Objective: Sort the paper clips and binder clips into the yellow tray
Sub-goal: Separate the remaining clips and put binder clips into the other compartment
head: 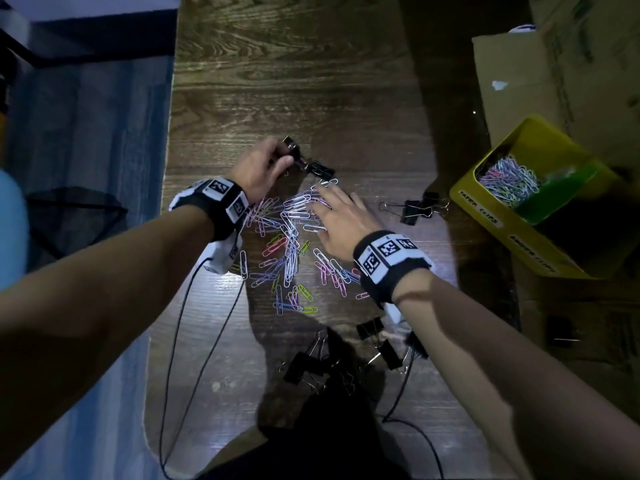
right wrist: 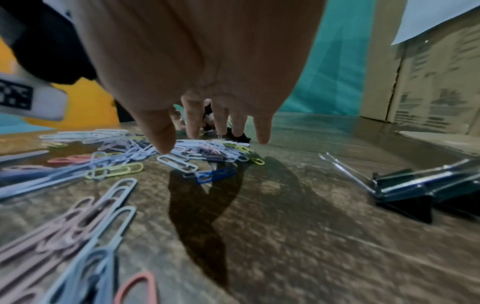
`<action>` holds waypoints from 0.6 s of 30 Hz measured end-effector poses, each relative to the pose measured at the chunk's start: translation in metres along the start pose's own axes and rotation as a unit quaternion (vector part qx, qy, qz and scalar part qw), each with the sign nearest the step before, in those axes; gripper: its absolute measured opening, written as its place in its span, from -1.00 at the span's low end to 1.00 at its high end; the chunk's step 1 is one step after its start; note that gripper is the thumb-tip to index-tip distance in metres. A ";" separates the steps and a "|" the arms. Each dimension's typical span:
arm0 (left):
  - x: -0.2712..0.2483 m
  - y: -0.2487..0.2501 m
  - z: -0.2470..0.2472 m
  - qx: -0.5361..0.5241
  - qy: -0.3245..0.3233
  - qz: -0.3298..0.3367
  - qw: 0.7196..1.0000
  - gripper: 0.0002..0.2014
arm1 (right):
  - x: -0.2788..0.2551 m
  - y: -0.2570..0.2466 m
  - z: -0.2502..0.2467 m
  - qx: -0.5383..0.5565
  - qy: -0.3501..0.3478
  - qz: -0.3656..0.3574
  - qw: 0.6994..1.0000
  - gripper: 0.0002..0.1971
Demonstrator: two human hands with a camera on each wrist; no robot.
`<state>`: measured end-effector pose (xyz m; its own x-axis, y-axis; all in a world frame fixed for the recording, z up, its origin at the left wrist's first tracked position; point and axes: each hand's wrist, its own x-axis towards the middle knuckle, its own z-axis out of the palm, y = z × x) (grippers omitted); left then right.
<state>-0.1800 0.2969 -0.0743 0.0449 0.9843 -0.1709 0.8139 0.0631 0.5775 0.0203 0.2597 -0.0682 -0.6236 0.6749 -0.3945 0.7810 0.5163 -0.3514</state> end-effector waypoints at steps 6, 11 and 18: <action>0.017 -0.003 -0.002 0.001 -0.001 0.024 1.000 -0.68 | 0.000 0.008 0.012 0.004 0.009 0.014 1.000 -0.41; -0.002 -0.014 0.007 0.013 0.067 0.037 0.997 -0.66 | -0.016 0.006 0.018 0.023 0.066 0.016 0.997 -0.49; 0.028 0.007 0.003 0.071 0.006 -0.041 0.997 -0.17 | 0.015 0.004 -0.013 0.002 0.080 0.004 0.997 -0.41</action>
<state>-0.1714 0.3246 -0.0772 -0.0326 0.9787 -0.2026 0.8888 0.1211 0.4421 0.0152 0.2788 -0.0643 -0.6032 0.7549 -0.2575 0.7861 0.5081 -0.3520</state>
